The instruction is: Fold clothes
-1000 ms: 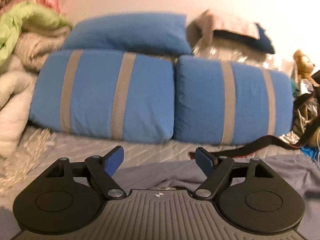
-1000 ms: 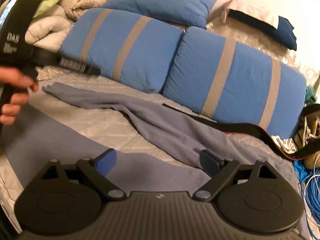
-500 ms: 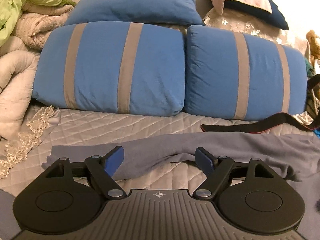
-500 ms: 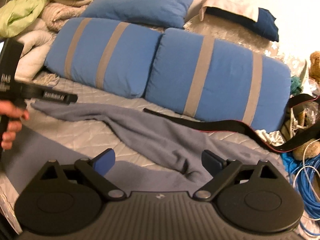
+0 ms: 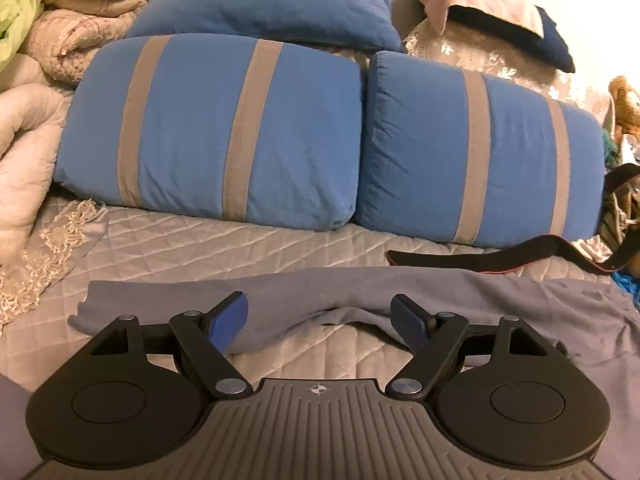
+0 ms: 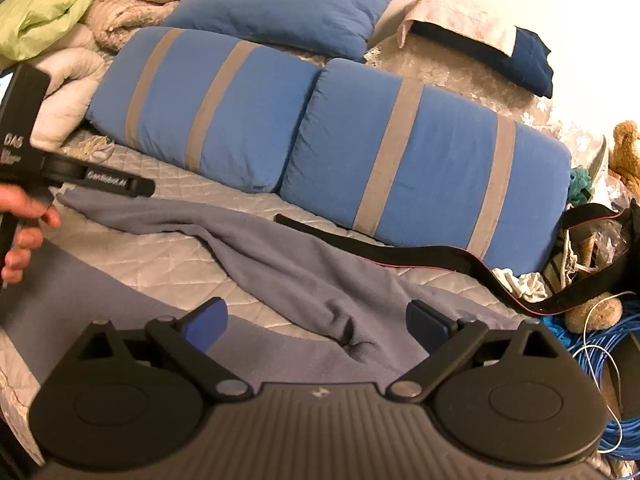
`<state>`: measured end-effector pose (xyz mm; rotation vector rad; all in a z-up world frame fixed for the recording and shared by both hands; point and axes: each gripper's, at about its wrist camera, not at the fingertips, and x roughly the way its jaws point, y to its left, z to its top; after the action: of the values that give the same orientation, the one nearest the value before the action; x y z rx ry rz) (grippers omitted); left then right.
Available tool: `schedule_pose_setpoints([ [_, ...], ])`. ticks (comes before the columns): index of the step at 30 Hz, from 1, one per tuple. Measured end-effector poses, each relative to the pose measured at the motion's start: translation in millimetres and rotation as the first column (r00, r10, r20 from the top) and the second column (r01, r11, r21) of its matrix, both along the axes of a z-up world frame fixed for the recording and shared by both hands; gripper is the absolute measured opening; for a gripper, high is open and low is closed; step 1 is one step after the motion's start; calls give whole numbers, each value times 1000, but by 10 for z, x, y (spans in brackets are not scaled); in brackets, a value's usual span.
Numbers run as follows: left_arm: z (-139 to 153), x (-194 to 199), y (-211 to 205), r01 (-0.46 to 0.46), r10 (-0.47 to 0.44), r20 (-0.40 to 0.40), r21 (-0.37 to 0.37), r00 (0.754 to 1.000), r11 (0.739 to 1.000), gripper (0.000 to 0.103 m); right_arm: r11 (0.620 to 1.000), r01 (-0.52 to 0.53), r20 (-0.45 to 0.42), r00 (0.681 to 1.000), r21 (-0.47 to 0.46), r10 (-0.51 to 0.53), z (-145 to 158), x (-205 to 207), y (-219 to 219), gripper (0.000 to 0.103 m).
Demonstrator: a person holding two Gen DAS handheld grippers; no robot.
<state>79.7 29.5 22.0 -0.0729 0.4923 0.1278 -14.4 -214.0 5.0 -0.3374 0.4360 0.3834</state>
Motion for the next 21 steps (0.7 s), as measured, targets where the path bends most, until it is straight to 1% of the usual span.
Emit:
schedule_pose_setpoints([
  [5,23,9,21,-14,14,7,16,1000,1000,78,999,-24,2,1000,-23,24,-116,-55,78,100],
  [10,46,14,81,-23,23,1,-5,1000,1000,78,999,-32,8,999,-25,33,-202,-59,141,100],
  [16,85,21,95,-15,15,1,-1,1000,1000,78,999,-43,34,998,-24,44,-258,24,222,100],
  [21,87,33,102,-11,11,-15,-11,1000,1000,78,999,-44,43,998,-18,45,-299,88,252,99],
])
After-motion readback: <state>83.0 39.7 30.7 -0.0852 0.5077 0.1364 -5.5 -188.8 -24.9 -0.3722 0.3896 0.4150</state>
